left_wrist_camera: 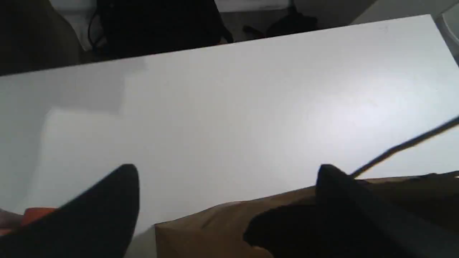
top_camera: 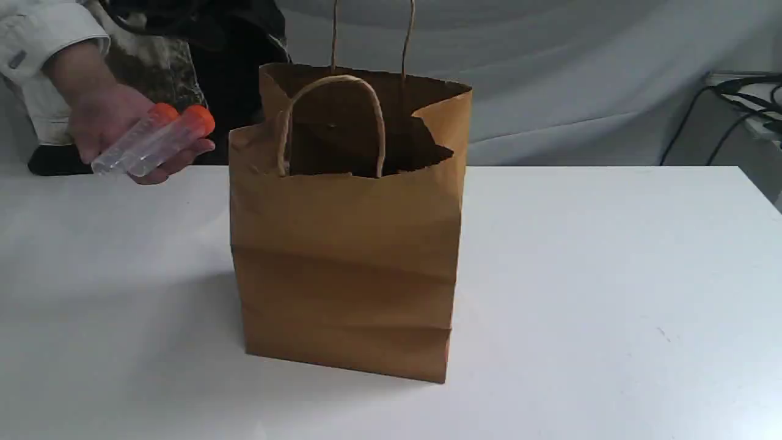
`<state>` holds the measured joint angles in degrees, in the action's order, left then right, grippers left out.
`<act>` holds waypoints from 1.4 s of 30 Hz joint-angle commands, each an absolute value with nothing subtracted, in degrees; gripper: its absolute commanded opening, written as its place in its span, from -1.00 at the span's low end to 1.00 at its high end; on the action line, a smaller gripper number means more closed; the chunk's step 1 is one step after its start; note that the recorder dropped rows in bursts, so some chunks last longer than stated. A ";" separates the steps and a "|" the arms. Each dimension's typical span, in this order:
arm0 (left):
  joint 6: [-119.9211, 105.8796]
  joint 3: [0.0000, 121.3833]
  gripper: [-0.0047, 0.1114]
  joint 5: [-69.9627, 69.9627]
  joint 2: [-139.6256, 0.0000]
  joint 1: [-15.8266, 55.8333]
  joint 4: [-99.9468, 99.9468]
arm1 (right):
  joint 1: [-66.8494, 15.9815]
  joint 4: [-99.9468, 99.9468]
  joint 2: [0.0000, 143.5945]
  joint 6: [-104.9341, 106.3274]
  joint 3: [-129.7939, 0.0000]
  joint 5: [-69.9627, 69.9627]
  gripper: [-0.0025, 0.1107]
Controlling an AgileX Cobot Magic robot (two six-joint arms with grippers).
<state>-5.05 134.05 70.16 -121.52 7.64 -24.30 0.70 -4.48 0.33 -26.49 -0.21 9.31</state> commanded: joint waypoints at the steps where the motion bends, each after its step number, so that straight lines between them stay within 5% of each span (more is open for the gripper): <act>1: -4.87 134.15 0.28 69.96 -119.82 8.06 -27.18 | 0.65 -4.22 0.00 -26.40 0.00 9.42 -0.96; 33: -5.01 125.97 0.27 69.96 -122.23 10.61 -20.78 | 0.65 -4.32 0.00 -26.08 0.00 9.42 -0.96; 36: -4.54 125.97 0.10 69.96 -122.23 10.61 -16.39 | 0.65 -4.32 0.00 -26.08 0.00 9.42 -0.96; 42: -3.76 125.97 -0.63 69.96 -122.87 10.61 -17.05 | 0.65 -2.53 0.00 -26.19 0.00 5.68 -0.96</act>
